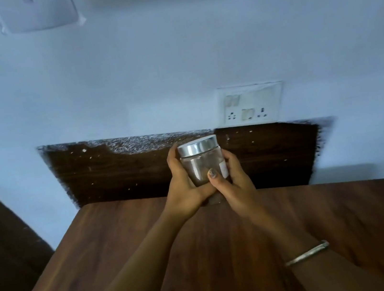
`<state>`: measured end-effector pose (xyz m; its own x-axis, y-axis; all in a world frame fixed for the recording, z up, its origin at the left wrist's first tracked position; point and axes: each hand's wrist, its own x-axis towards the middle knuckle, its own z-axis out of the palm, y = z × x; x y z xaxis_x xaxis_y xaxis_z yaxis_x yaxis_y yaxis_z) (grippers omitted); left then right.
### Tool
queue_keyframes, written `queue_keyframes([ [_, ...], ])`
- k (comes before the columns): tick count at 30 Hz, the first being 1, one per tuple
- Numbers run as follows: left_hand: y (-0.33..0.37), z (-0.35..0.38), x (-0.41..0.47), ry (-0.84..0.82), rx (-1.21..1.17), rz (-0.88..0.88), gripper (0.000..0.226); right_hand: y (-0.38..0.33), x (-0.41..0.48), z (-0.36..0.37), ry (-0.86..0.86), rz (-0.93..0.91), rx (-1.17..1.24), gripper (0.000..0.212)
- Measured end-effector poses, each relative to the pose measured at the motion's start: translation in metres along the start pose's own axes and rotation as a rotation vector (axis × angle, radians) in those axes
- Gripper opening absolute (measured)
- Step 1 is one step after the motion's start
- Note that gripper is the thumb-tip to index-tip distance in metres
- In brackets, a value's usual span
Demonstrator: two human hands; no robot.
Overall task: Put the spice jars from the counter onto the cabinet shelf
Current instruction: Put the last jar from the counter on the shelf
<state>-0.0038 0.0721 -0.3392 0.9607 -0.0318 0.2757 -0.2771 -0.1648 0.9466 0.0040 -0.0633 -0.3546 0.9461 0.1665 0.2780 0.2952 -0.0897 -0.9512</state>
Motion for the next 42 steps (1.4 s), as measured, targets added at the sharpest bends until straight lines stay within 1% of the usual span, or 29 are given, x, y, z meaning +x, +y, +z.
queue_keyframes([
  [4, 0.023, 0.040, -0.008, -0.055, -0.153, -0.011, 0.089, -0.019, -0.023, -0.040, -0.017, 0.015, 0.080, 0.068],
  [6, 0.033, 0.054, -0.012, -0.080, -0.253, -0.019, 0.082, -0.026, -0.034, -0.057, -0.015, 0.010, 0.096, 0.071],
  [8, 0.041, 0.065, -0.016, -0.115, -0.282, 0.002, 0.080, -0.032, -0.044, -0.071, 0.012, -0.005, 0.113, 0.074],
  [12, 0.055, 0.081, -0.025, -0.229, -0.188, 0.055, 0.080, -0.043, -0.062, -0.093, 0.096, -0.028, 0.101, 0.083],
  [14, 0.062, 0.086, -0.029, -0.245, -0.068, 0.090, 0.075, -0.049, -0.069, -0.104, 0.141, -0.043, 0.052, 0.083],
  [16, 0.069, 0.090, -0.032, -0.240, 0.029, 0.147, 0.066, -0.054, -0.073, -0.114, 0.178, -0.020, 0.017, 0.090],
  [17, 0.072, 0.092, -0.034, -0.251, 0.034, 0.158, 0.066, -0.056, -0.075, -0.118, 0.191, 0.002, 0.013, 0.095],
  [19, 0.078, 0.095, -0.036, -0.310, -0.006, 0.156, 0.077, -0.062, -0.078, -0.125, 0.206, 0.023, -0.019, 0.100],
  [20, 0.081, 0.097, -0.036, -0.341, -0.033, 0.151, 0.083, -0.065, -0.079, -0.129, 0.212, 0.017, -0.052, 0.098],
  [22, 0.087, 0.102, -0.037, -0.367, -0.089, 0.145, 0.088, -0.071, -0.080, -0.136, 0.220, -0.019, -0.094, 0.088],
  [25, 0.097, 0.110, -0.035, -0.363, -0.144, 0.159, 0.091, -0.079, -0.082, -0.148, 0.200, -0.018, -0.053, 0.085],
  [28, 0.104, 0.116, -0.029, -0.357, -0.176, 0.162, 0.089, -0.087, -0.082, -0.163, 0.135, 0.001, 0.049, 0.076],
  [30, 0.109, 0.121, -0.026, -0.376, -0.175, 0.168, 0.089, -0.092, -0.084, -0.173, 0.127, 0.005, 0.025, 0.073],
  [32, 0.112, 0.127, -0.021, -0.398, -0.170, 0.187, 0.089, -0.094, -0.085, -0.180, 0.152, -0.012, 0.003, 0.074],
  [34, 0.115, 0.134, -0.016, -0.401, -0.128, 0.210, 0.086, -0.094, -0.085, -0.187, 0.190, -0.034, -0.016, 0.079],
  [36, 0.121, 0.141, -0.011, -0.380, 0.016, 0.246, 0.082, -0.094, -0.084, -0.195, 0.243, -0.051, -0.025, 0.084],
  [39, 0.131, 0.152, -0.005, -0.344, 0.182, 0.324, 0.076, -0.097, -0.083, -0.208, 0.294, -0.076, -0.034, 0.079],
  [42, 0.139, 0.167, 0.000, -0.304, 0.242, 0.394, 0.073, -0.102, -0.082, -0.221, 0.340, -0.099, -0.047, 0.077],
])
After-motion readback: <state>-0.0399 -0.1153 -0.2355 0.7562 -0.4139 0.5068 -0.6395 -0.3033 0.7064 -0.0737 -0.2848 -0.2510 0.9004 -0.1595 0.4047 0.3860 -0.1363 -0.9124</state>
